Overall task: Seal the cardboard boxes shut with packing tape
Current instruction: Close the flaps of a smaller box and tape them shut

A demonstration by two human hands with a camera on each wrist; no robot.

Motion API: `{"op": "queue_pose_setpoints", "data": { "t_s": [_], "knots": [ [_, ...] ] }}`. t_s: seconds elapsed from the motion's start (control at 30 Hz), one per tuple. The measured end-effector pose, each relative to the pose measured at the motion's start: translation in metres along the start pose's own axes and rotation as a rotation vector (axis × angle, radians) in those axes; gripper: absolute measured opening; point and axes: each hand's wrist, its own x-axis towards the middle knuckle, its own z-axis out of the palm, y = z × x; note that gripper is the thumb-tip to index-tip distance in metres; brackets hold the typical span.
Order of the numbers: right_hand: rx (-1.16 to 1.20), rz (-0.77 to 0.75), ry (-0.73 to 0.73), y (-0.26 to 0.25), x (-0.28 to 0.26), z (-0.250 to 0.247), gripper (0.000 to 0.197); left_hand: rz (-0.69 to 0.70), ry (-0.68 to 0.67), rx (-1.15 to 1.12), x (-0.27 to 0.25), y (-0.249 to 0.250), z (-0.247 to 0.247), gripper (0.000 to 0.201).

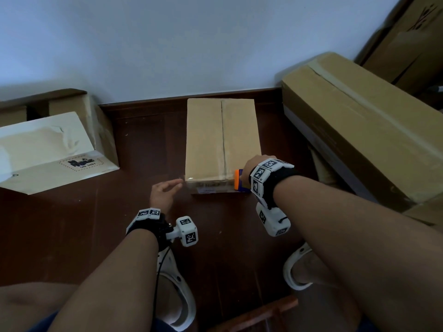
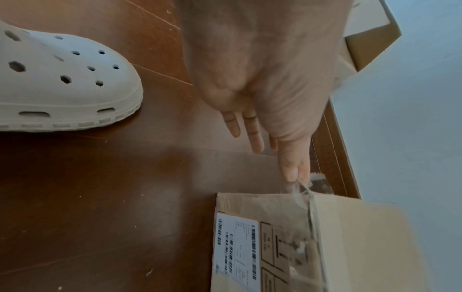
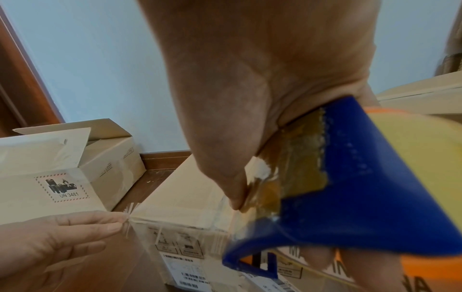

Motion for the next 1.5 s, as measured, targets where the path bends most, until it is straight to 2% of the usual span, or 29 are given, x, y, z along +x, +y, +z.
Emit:
{"op": "queue_pose_setpoints", "data": {
  "t_s": [0.37,0.43,0.53,0.57,0.63,0.7,0.77,0.83,0.93,1.03,1.27,1.5],
  "knots": [
    [0.138,0.065,-0.002,0.002,0.007,0.006,0.044,-0.019,-0.009,0.189,0.006,0.005,-0.005,0.023],
    [0.181,0.079,0.000,0.002,0.007,0.006,0.043,-0.054,0.038,0.287,0.006,0.010,-0.004,0.028],
    [0.136,0.062,0.005,0.001,0.005,0.006,0.041,-0.200,0.152,0.294,0.006,0.014,-0.014,0.047],
    [0.110,0.054,0.002,0.001,0.005,0.005,0.040,-0.210,0.171,0.307,0.006,0.015,-0.020,0.048],
    [0.073,0.038,0.005,0.001,0.003,0.004,0.040,-0.134,0.187,0.379,0.006,0.019,-0.027,0.041],
    [0.074,0.035,0.004,0.000,0.002,0.005,0.041,0.043,0.213,0.410,0.001,0.031,-0.028,0.028],
    [0.064,0.028,-0.005,0.000,0.000,0.004,0.041,0.222,0.174,0.417,-0.004,0.050,-0.021,0.015],
    [0.042,0.018,0.000,0.000,-0.002,0.002,0.040,0.388,0.045,0.568,-0.005,0.065,-0.009,0.007],
    [-0.005,-0.008,0.011,-0.001,-0.005,0.001,0.039,0.577,-0.232,0.837,-0.004,0.075,0.009,0.010],
    [-0.021,-0.015,0.001,-0.002,-0.004,0.001,0.039,0.656,-0.348,0.918,-0.002,0.077,0.020,0.013],
    [-0.060,-0.027,0.002,0.001,0.003,0.000,0.038,0.822,-0.359,0.861,0.005,0.071,0.021,0.016],
    [0.008,0.017,0.026,0.003,0.011,0.005,0.038,0.766,-0.457,0.975,0.018,0.074,0.028,0.031]
  ]
}}
